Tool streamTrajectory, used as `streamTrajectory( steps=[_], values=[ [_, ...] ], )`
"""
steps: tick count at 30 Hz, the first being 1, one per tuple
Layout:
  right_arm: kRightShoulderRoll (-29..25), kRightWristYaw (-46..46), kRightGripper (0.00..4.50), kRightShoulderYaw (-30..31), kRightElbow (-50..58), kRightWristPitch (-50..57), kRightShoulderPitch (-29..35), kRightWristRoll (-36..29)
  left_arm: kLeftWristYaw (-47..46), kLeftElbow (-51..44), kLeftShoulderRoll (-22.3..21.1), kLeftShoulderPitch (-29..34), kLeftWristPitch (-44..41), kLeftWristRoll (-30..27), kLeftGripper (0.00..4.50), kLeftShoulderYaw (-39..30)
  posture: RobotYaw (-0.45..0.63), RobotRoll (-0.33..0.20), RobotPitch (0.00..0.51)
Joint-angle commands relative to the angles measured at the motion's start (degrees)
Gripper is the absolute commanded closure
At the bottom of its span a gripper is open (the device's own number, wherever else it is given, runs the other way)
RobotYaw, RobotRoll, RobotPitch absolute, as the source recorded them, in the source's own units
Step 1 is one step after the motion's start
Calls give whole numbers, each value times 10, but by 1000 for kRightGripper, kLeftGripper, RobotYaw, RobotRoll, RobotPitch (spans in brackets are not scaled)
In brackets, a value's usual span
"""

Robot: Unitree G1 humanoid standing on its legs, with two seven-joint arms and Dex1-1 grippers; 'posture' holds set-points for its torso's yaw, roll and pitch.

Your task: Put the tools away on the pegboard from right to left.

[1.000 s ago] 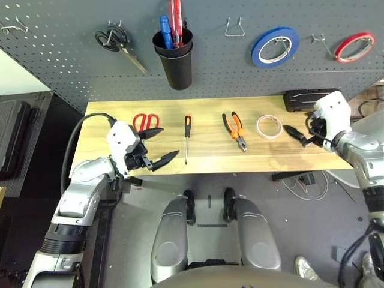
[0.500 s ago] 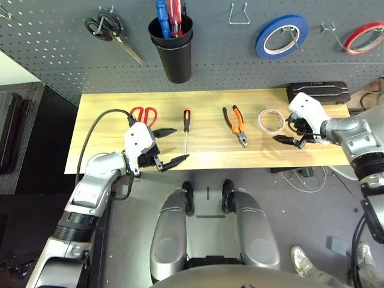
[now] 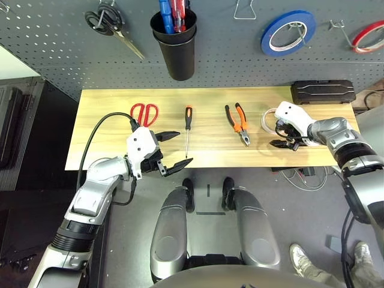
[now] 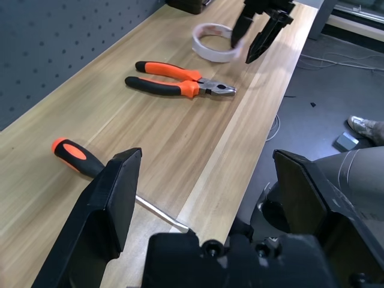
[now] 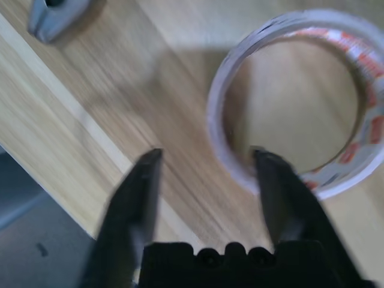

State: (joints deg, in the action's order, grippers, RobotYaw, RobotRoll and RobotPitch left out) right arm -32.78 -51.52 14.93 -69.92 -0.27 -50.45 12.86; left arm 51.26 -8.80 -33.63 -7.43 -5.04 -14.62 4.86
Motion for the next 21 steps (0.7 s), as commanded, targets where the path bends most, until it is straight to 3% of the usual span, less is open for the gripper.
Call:
streamTrajectory(
  steps=[1, 5, 14, 21],
  values=[
    [-2, -2, 2830, 4, -18, -3, 20, 16, -2, -14, -2, 19, -7, 3, 0, 4, 109, 0, 429],
    [-8, -6, 4421, -4, -5, -16, 24, 13, -4, -9, 1, 14, -7, 4, 0, 8, 102, 0, 423],
    [-43, -2, 4471, -55, 123, -19, 77, -31, -1, 12, 9, -3, 7, 7, 0, 9, 75, 0, 398],
    [-52, 65, 4471, -178, 481, 115, 262, -122, 2, 1, 10, -9, 18, -8, 0, -5, 48, 0, 353]
  ],
)
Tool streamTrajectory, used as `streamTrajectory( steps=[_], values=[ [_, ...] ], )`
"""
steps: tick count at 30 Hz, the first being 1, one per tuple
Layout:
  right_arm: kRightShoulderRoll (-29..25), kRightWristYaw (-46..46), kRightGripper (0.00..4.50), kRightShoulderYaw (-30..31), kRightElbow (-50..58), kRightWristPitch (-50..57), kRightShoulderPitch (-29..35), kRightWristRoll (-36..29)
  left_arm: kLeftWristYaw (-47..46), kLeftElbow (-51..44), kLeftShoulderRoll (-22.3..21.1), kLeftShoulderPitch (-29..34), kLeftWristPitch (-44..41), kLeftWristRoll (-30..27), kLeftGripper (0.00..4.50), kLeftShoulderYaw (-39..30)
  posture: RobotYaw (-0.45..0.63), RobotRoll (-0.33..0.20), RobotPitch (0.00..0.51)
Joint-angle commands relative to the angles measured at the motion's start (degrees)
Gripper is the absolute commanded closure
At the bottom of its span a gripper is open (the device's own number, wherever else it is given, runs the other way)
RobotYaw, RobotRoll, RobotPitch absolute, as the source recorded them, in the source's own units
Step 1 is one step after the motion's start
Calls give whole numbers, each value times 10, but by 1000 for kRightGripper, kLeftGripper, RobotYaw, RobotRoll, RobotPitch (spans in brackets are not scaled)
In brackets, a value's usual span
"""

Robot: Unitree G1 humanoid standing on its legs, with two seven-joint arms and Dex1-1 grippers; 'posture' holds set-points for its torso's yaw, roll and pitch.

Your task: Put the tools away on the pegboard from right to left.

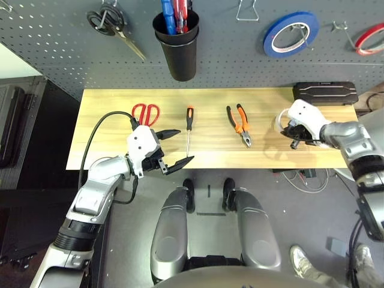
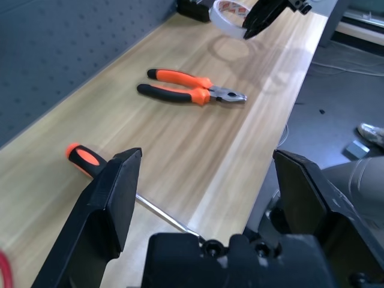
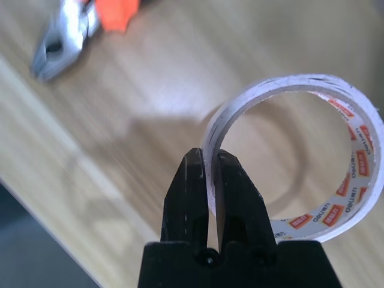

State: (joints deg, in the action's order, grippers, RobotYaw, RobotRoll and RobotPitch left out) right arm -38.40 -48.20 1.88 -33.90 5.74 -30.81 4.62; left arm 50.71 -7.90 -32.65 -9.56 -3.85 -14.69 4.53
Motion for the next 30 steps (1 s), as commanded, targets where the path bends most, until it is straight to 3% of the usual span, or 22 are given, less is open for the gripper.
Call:
streamTrajectory(
  steps=[1, 4, 7, 14, 22, 30],
  values=[
    [9, 50, 4471, -67, 176, 74, 98, -49, 10, -17, 1, 13, 7, -16, 0, -6, 44, 0, 344],
    [33, 101, 4471, -109, 287, 106, 164, -70, 7, -36, 7, 13, 8, -37, 0, -19, 33, 0, 326],
    [65, 156, 4471, -144, 350, 48, 216, -78, 8, -63, 16, 11, 9, -62, 0, -29, 24, 0, 305],
    [76, 203, 4471, -176, 384, -88, 265, -77, -1, -118, 23, 19, 1, -79, 0, -31, 20, 0, 281],
    [52, 243, 4471, -210, 314, -213, 197, -79, -27, -157, 27, -19, -46, -114, 0, -40, 18, 0, 259],
    [22, 233, 4471, -180, 213, -234, 100, -60, -34, -153, 26, -45, -65, -124, 0, -42, 26, 0, 244]
  ],
)
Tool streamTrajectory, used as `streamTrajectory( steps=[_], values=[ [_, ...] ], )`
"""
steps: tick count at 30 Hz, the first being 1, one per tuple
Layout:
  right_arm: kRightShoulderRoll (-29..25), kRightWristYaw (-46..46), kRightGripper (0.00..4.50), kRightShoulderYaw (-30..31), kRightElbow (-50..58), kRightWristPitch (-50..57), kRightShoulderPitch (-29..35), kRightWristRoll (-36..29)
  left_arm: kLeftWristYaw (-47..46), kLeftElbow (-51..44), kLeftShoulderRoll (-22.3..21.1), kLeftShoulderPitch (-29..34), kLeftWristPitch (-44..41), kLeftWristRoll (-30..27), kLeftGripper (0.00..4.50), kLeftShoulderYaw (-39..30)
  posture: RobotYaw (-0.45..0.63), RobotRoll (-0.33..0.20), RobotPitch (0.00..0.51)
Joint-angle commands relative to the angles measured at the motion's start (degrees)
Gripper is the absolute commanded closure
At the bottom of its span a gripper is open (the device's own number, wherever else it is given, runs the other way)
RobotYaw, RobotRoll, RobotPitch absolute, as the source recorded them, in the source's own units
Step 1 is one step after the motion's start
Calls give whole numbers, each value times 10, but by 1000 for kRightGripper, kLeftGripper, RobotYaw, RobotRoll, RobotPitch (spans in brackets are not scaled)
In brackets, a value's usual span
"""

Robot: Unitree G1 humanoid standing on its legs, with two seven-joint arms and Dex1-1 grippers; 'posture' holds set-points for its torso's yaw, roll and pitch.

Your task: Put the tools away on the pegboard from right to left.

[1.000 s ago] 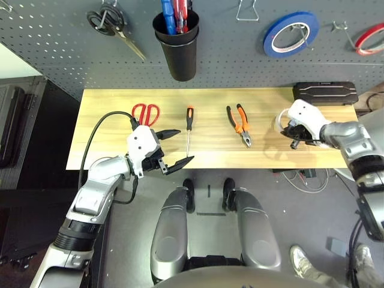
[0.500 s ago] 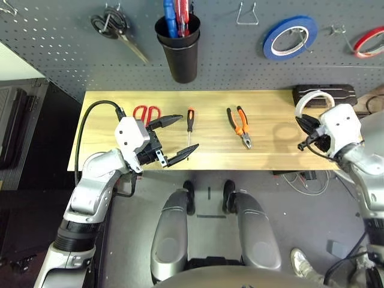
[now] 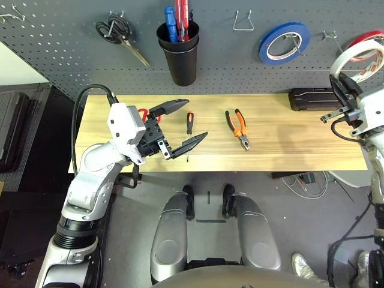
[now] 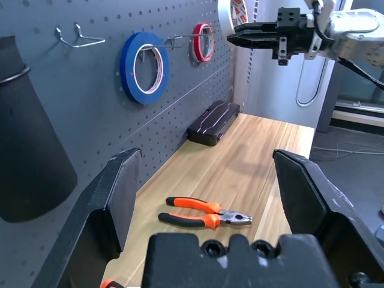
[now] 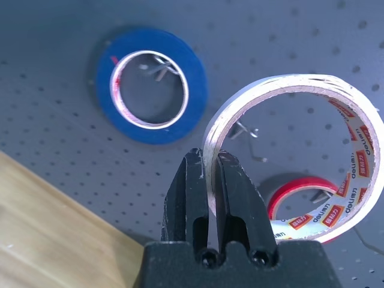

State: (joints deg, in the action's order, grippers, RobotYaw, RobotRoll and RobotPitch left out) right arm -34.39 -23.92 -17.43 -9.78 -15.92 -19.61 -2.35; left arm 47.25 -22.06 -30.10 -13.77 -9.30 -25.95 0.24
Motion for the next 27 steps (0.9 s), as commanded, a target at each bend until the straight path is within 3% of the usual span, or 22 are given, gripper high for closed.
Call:
streamTrajectory(
  steps=[1, 16, 22, 27],
  values=[
    [-21, -10, 4471, 21, -48, -10, -30, 13, -1, -12, 1, -6, -15, -14, 0, -1, 29, 0, 243],
    [-12, 4, 4471, 106, -405, -33, -243, 59, 2, -4, -15, -23, -29, 0, 0, 3, 78, 0, 254],
    [15, 28, 2501, 90, -438, -63, -256, 34, -1, -6, -15, -15, -27, 9, 0, 12, 82, 0, 262],
    [26, 3, 533, 52, -296, -92, -183, -39, -1, -8, -21, 4, -24, 16, 0, 10, 87, 0, 277]
  ],
)
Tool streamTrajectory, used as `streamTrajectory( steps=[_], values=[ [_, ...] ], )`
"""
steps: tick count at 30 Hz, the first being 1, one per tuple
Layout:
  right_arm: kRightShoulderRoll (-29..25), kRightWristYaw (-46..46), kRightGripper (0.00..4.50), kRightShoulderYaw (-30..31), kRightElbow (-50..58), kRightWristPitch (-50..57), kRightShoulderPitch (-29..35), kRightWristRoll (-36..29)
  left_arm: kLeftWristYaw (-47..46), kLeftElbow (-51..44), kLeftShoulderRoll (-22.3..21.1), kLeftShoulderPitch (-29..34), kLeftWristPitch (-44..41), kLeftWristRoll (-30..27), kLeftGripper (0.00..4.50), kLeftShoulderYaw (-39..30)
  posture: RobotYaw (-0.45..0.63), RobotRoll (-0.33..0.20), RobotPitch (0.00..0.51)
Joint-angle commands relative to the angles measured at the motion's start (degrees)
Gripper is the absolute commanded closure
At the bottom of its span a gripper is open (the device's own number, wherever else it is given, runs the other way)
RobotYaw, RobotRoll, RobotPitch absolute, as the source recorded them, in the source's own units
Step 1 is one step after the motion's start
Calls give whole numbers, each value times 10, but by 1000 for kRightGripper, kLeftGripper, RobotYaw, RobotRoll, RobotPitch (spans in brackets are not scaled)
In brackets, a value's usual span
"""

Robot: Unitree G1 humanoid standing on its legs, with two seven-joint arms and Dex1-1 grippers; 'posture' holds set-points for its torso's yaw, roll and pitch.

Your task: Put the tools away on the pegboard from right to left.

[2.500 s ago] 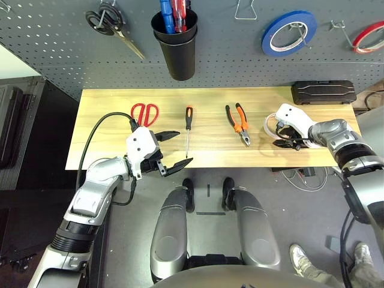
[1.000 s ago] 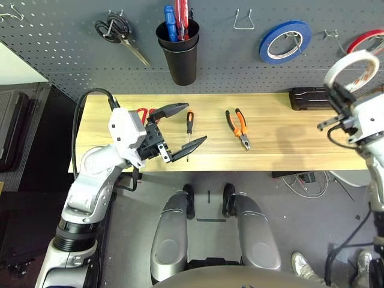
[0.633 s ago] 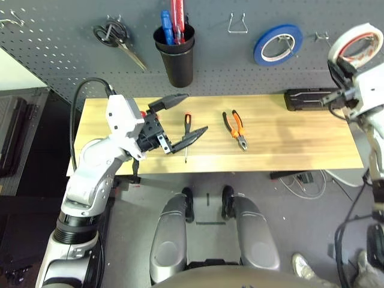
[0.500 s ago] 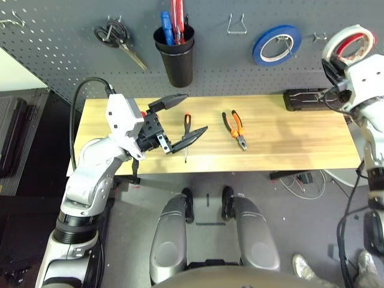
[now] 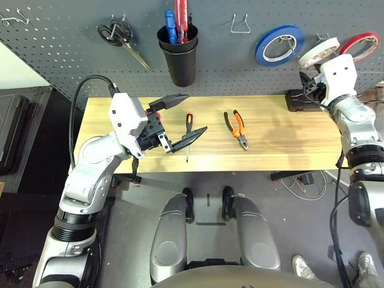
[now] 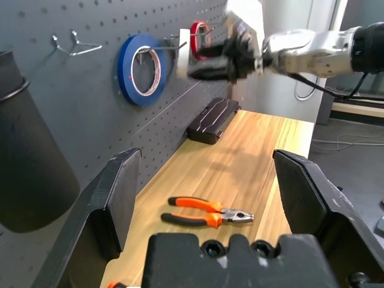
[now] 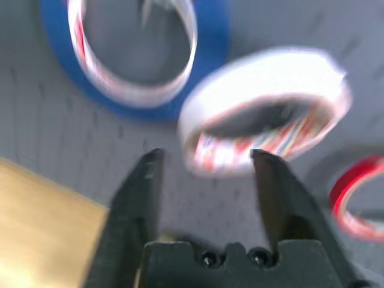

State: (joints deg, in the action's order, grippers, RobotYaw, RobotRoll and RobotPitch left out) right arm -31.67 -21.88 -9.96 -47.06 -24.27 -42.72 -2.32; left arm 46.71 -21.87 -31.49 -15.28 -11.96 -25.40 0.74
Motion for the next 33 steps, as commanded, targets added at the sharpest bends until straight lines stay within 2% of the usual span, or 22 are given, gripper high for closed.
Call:
streamTrajectory(
  steps=[1, 2, 5, 8, 13, 15, 20, 25, 33],
  values=[
    [-1, -27, 218, -25, 114, -2, 72, -51, 6, -8, -9, 23, 3, 12, 0, 5, 87, 0, 277],
    [-2, -37, 28, -25, 158, 7, 100, -62, 7, -4, -12, 26, 4, 15, 0, 5, 82, 0, 281],
    [0, -64, 28, -19, 281, 53, 170, -96, 9, 13, -18, 33, 3, 25, 0, 7, 68, 0, 291],
    [0, -74, 28, -5, 400, 155, 227, -126, 31, 53, -35, 43, 42, 61, 0, 18, 51, 0, 299],
    [-10, -68, 28, 23, 482, 365, 266, -137, 66, 104, -56, 43, 87, 101, 0, 39, 33, 0, 314],
    [-11, -63, 28, 33, 484, 449, 259, -139, 74, 116, -64, 42, 91, 114, 0, 49, 26, 0, 330],
    [-2, -47, 28, 72, 458, 563, 222, -112, 90, 134, -68, 34, 100, 131, 0, 62, 31, 0, 363],
    [14, -49, 28, 120, 401, 633, 172, -85, 99, 162, -77, 29, 107, 163, 0, 81, 42, 0, 393],
    [76, -21, 28, 131, 311, 735, 81, -74, 106, 175, -77, 21, 114, 181, 0, 92, 57, 0, 429]
  ],
)
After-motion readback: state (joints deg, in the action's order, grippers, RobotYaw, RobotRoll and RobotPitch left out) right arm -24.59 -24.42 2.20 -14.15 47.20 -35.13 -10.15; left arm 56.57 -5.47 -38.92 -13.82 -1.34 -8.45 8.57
